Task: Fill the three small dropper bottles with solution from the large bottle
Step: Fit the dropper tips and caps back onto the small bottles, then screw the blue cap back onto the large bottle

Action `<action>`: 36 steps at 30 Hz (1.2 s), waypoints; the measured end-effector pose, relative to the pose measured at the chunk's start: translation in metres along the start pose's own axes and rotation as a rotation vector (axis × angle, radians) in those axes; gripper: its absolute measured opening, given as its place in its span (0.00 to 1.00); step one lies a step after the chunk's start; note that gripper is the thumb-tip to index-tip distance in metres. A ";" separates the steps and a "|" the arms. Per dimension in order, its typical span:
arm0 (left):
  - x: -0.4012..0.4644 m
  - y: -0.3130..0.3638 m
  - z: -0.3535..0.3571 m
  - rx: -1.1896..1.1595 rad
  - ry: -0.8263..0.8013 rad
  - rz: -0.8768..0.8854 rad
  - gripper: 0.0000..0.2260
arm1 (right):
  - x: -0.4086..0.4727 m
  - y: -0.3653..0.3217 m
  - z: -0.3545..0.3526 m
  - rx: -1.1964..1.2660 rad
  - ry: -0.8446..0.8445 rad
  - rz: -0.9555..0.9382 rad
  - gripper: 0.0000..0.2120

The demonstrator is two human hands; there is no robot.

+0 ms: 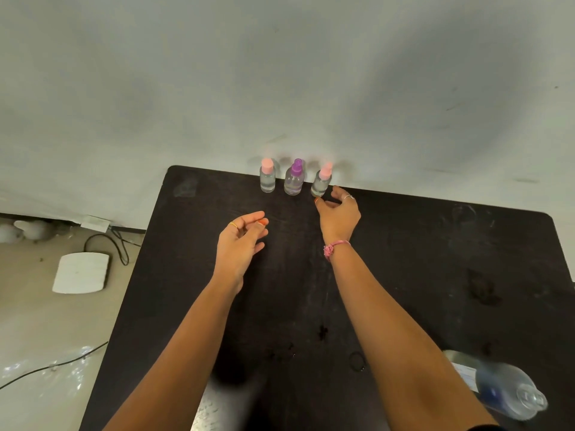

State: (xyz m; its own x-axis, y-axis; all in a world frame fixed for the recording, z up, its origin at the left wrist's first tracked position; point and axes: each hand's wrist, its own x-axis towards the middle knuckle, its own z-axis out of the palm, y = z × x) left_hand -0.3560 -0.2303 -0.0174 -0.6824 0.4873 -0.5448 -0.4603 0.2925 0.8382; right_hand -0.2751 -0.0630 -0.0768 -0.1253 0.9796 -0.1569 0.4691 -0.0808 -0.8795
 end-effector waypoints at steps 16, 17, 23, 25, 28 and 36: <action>-0.107 -0.027 0.036 0.149 -0.201 0.098 0.09 | -0.136 0.023 -0.139 0.055 -0.008 -0.117 0.14; -0.114 -0.031 0.038 0.161 -0.210 0.102 0.09 | -0.145 0.029 -0.148 0.064 -0.010 -0.125 0.13; -0.164 -0.063 0.052 0.256 -0.275 0.092 0.09 | -0.194 0.070 -0.208 0.026 -0.044 -0.092 0.12; -0.181 -0.076 0.058 0.286 -0.299 0.079 0.09 | -0.207 0.086 -0.228 0.007 -0.038 -0.081 0.12; -0.205 -0.095 0.072 0.324 -0.346 0.063 0.09 | -0.221 0.108 -0.258 -0.013 -0.022 -0.029 0.12; -0.248 -0.130 0.121 0.415 -0.434 0.081 0.10 | -0.229 0.160 -0.334 -0.074 0.003 0.079 0.11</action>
State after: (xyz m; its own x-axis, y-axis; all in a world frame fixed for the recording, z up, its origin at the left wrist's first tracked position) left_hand -0.0580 -0.2892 0.0116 -0.3721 0.7869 -0.4922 -0.0966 0.4946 0.8637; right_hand 0.1206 -0.2386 -0.0314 -0.0832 0.9713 -0.2227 0.5409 -0.1437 -0.8287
